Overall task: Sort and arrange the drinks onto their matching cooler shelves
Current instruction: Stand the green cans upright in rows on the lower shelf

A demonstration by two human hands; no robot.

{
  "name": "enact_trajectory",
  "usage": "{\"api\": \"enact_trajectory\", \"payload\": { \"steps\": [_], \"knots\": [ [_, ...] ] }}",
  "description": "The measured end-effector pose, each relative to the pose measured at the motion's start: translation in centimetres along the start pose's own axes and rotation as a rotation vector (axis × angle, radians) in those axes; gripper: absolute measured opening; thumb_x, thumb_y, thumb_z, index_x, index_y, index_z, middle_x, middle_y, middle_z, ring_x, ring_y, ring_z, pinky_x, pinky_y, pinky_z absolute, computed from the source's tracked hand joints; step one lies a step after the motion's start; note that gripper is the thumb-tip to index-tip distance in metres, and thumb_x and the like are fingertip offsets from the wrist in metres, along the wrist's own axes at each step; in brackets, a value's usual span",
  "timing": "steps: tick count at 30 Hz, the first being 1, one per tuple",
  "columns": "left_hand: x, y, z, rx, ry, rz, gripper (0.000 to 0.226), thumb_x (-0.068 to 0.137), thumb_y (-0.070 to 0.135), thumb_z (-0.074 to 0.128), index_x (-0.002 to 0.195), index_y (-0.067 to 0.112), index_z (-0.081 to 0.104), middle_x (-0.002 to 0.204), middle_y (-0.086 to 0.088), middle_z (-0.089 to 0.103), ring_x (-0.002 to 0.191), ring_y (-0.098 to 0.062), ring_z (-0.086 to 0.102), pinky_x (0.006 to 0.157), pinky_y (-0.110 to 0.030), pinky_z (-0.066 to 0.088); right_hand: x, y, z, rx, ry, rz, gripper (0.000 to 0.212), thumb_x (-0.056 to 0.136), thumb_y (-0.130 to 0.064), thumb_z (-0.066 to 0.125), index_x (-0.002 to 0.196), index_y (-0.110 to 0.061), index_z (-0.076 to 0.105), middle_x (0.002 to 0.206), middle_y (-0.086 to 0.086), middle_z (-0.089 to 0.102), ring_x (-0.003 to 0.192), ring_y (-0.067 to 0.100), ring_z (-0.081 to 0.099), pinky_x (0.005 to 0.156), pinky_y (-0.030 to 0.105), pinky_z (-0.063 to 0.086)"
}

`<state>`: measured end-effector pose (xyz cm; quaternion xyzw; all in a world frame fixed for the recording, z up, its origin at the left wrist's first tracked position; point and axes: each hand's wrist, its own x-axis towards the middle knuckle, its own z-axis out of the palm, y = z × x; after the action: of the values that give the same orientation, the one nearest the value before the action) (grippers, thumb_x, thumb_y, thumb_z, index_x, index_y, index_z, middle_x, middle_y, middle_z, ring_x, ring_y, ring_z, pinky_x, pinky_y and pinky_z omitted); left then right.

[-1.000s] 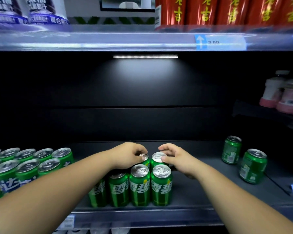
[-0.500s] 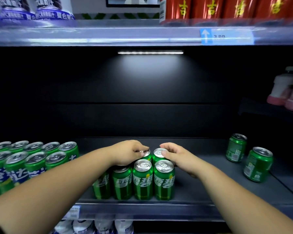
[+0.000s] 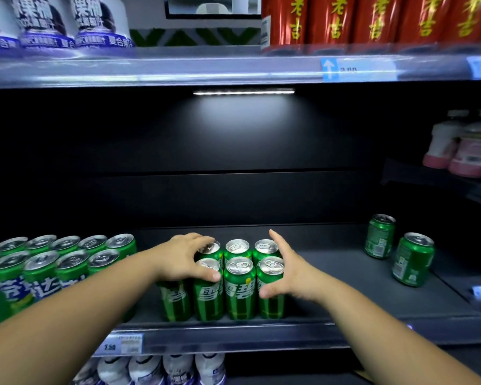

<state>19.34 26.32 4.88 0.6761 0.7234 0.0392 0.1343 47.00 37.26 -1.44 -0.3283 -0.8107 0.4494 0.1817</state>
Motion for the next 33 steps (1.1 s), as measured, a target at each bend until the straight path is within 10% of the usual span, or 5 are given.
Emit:
{"api": "enact_trajectory", "payload": {
  "steps": [14,19,25,33],
  "knots": [
    [-0.1,-0.8,0.8,0.067,0.078,0.097,0.132,0.039,0.100,0.049,0.150,0.032,0.030,0.149,0.012,0.036,0.135,-0.021,0.034,0.111,-0.039,0.035,-0.7,0.4,0.8,0.053,0.160,-0.018,0.143,0.042,-0.046,0.098,0.157,-0.043,0.012,0.156,-0.008,0.037,0.137,0.011,0.045,0.117,0.037,0.038],
    [0.5,-1.0,0.3,0.082,0.027,0.057,0.139,0.035,0.101,0.050,0.153,0.033,0.023,0.156,0.007,0.027,0.143,-0.024,0.025,0.115,-0.044,0.032,-0.7,-0.4,-0.1,0.040,0.151,-0.034,0.134,0.049,-0.041,0.098,0.157,-0.037,0.019,0.157,-0.007,0.031,0.137,0.005,0.039,0.102,0.013,0.037],
    [0.1,3.1,0.8,0.248,0.061,0.148,0.127,0.049,0.098,0.048,0.155,0.037,0.014,0.164,0.006,0.016,0.152,-0.022,0.007,0.119,-0.061,0.000,-0.2,-2.4,-0.1,-0.112,0.142,-0.064,0.136,0.046,-0.059,0.091,0.158,-0.038,0.016,0.164,-0.011,0.012,0.149,0.008,0.019,0.121,0.029,0.022],
    [1.3,5.5,3.6,0.260,0.138,0.222,0.126,0.058,0.091,0.055,0.157,0.029,0.008,0.164,0.004,0.014,0.151,-0.019,0.012,0.121,-0.053,0.009,0.2,-1.6,1.7,-0.069,0.228,-0.007,0.144,0.040,-0.053,0.094,0.157,-0.044,0.009,0.161,-0.008,0.023,0.145,0.011,0.030,0.118,0.035,0.034]
  ]
}}
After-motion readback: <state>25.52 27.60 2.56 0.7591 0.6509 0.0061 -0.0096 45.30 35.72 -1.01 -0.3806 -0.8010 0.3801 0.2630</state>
